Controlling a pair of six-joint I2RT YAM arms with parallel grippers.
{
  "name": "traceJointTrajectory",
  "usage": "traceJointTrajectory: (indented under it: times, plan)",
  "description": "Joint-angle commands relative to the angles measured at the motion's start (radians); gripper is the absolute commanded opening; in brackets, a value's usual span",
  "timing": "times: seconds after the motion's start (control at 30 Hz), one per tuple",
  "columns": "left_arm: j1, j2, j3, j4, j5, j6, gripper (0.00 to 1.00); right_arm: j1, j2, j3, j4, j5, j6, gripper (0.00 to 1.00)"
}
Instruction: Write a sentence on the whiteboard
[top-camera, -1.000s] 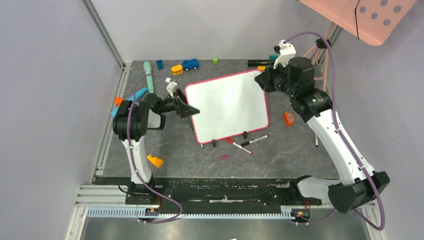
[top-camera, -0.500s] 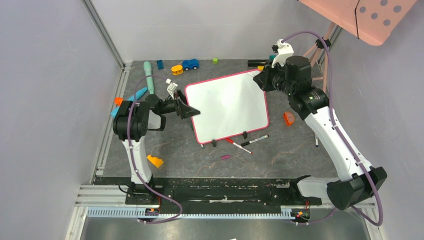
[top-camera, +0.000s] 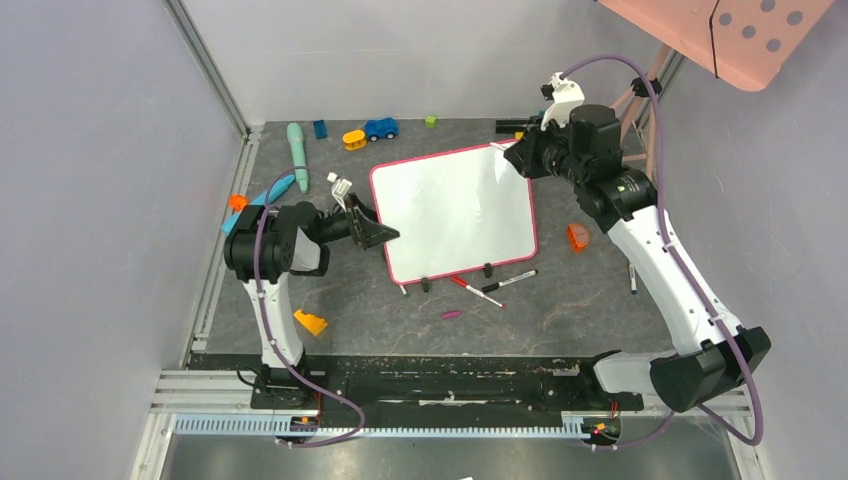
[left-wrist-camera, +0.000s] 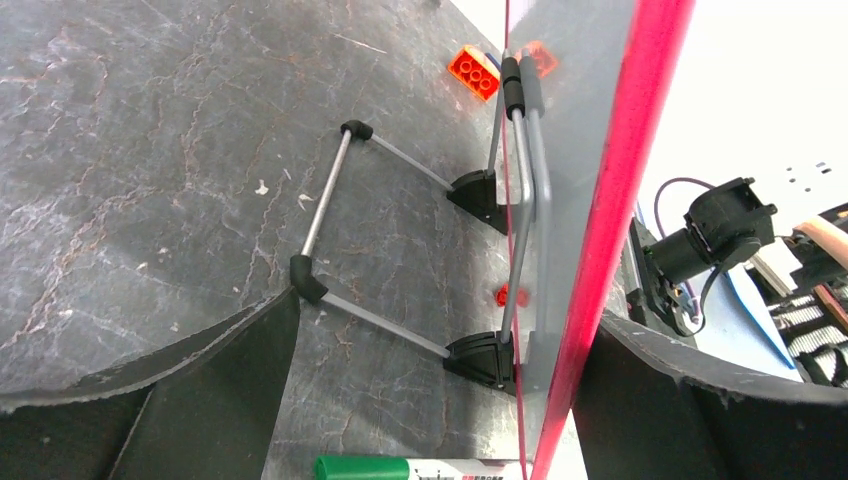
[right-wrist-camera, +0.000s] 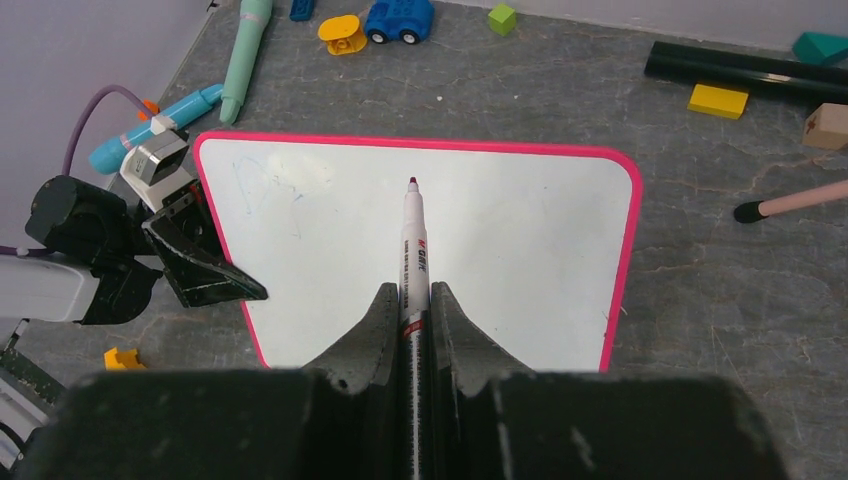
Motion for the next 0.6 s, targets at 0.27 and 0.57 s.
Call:
traceJointTrajectory:
  times: [0.27, 0.57]
  plan:
    - [-0.031, 0.014, 0.043, 0.082, 0.118, 0.059, 1.0, 0.005, -0.068, -0.057, 0.059, -0.056, -0.012, 0.0]
    - [-0.042, 0.004, 0.053, 0.082, 0.145, 0.098, 1.0, 0.004, -0.094, -0.086, 0.091, -0.023, -0.006, 0.0]
